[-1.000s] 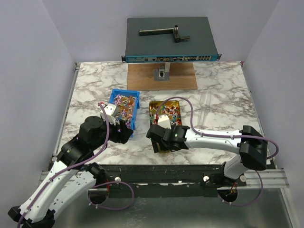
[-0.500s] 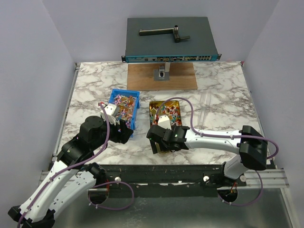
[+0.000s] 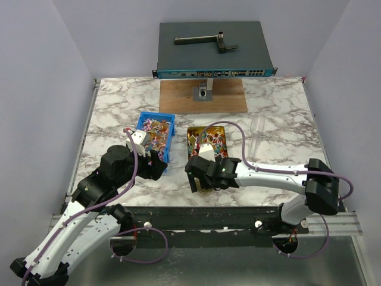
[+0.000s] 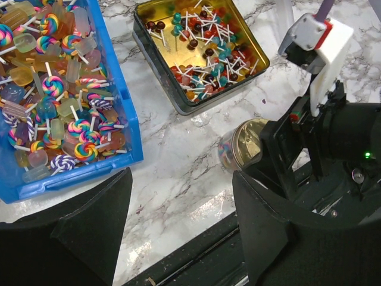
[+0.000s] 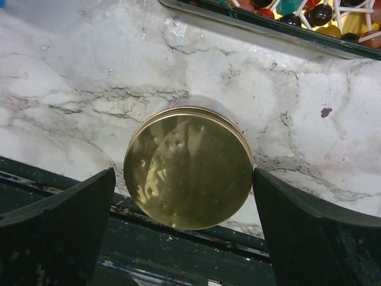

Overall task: Pack the candies
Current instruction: Close the bottle lid on the packing bottle.

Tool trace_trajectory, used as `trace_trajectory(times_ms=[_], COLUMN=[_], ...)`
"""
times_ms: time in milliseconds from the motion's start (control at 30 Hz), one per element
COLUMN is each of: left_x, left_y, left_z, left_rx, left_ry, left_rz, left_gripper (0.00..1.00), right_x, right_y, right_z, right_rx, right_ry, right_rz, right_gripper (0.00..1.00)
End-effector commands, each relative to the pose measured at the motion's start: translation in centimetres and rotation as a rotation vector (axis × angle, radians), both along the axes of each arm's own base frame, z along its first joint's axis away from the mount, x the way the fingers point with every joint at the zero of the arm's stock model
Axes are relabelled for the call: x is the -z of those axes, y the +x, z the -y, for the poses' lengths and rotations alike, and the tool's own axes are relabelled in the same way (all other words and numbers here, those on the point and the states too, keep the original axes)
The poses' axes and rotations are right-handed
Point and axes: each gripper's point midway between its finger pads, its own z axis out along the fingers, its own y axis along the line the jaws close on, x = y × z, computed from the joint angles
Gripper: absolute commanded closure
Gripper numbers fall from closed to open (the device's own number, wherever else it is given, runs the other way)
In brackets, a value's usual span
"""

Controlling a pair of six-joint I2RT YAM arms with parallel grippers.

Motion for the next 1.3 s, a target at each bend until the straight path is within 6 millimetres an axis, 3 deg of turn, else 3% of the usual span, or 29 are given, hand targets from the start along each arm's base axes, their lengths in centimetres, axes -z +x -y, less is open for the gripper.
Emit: trace_trajectory(times_ms=[0,567,733,833,1267], left_x=[0.4,0.1,0.9,1.2,3.4], left_y=[0.4,-0.3,-1.2,-1.9,-5.2], left_z=[-0.4,0.9,1.8,2.6,6.4], left_rx=[-0.031,0.008,0.031,0.063,0.074], left_ry=[0.011,-0.060,-0.116,-0.150,-0.102], left_rz=[-0.003,-0.045,-0.109,-0.132,-0.188], left_gripper=[0.29,0.27,0.23,0.01,0.01], right_x=[-2.7,-7.1,-7.5,-7.3,-8.0], right_y=[0.1,1.8,2.1,2.2,2.6], right_z=[-0.8,1.5,2.5,2.9,5.2], right_rx=[-0.006,0.013,0.021,0.027,0.063], right_ry=[0.086,0.110,0.116,0.119,0.143], right_rz=[0.039,0.201,0.239,0.253,0.307], right_gripper=[0.00,0.00,0.00,0.00,0.00])
